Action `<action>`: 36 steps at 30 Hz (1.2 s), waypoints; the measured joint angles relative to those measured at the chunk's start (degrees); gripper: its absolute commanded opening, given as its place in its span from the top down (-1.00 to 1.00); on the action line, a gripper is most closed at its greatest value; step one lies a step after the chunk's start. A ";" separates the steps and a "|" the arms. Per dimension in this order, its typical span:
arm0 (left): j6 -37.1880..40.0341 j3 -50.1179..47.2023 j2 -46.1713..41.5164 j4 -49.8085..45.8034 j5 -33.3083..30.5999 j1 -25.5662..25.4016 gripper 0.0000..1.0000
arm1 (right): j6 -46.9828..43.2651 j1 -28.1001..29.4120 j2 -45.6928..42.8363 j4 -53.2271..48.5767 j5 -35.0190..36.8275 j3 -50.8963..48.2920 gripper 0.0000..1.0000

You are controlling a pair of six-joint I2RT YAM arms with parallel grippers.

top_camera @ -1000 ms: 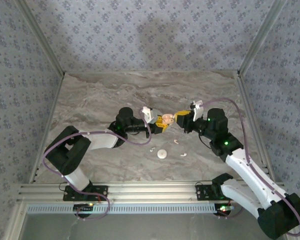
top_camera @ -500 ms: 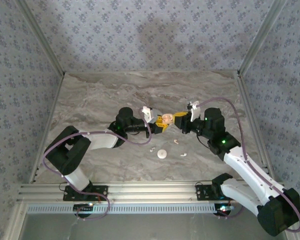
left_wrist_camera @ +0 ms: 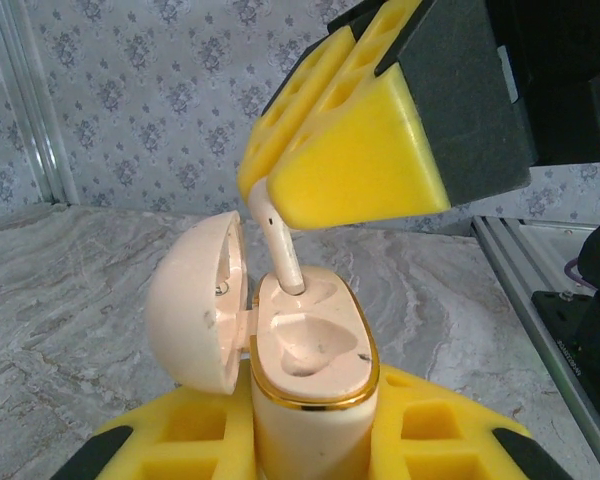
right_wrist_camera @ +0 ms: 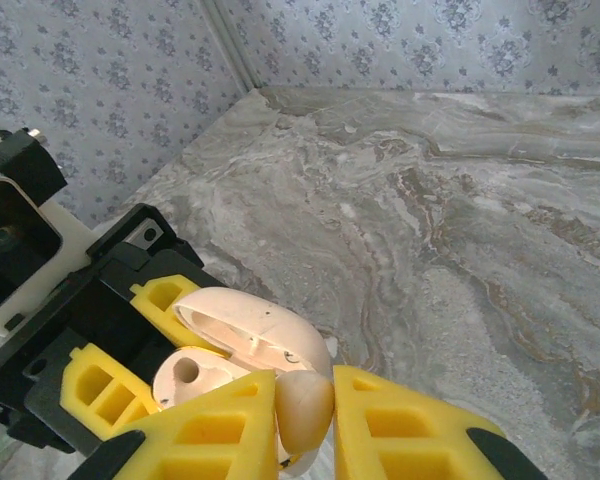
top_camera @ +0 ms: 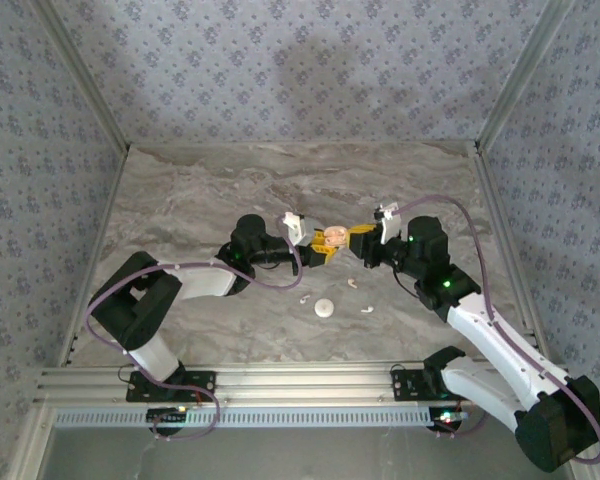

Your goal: Insert wireless bluetooth earbuds into charging case

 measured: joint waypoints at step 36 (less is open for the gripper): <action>0.20 -0.57 -1.18 -1.55 -0.55 0.00 0.64 | -7.43 4.11 1.09 -1.70 6.05 1.57 0.58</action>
